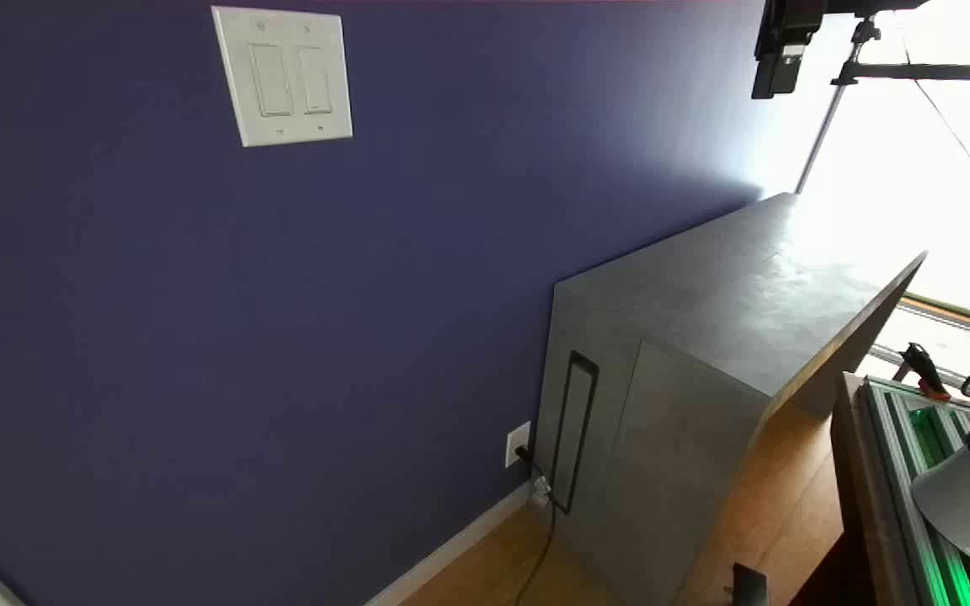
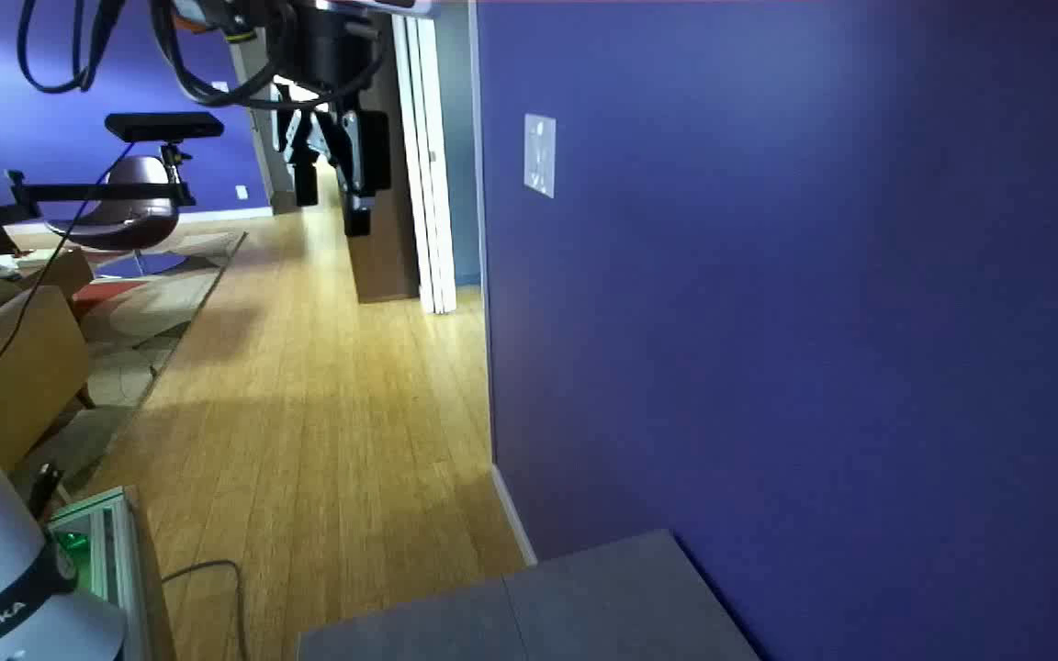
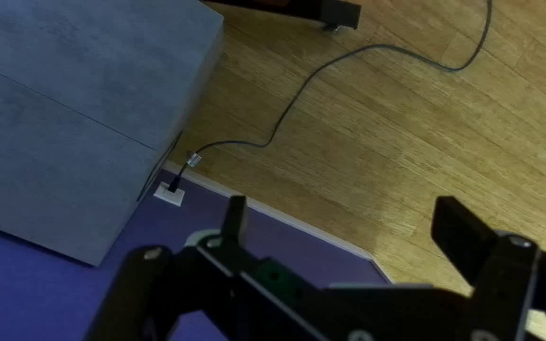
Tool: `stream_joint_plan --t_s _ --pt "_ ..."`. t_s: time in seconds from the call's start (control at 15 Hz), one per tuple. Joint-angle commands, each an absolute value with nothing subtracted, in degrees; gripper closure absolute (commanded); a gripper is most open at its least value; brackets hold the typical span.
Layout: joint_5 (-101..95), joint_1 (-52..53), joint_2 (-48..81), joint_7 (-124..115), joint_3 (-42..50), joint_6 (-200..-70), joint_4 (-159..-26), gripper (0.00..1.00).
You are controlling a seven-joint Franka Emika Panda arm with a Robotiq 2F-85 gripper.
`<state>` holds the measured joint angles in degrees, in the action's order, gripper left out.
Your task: Flip the right light switch on the wall
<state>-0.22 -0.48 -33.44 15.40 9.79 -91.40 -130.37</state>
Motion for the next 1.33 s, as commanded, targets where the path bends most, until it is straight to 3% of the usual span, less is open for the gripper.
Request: stream_joint_plan --t_s 0.0,1.27 --pt "0.04 -1.11 -33.32 15.66 9.31 -91.24 -130.21 0.00" --pt "7.53 0.48 -34.79 7.44 3.55 -92.63 -125.46 0.00"
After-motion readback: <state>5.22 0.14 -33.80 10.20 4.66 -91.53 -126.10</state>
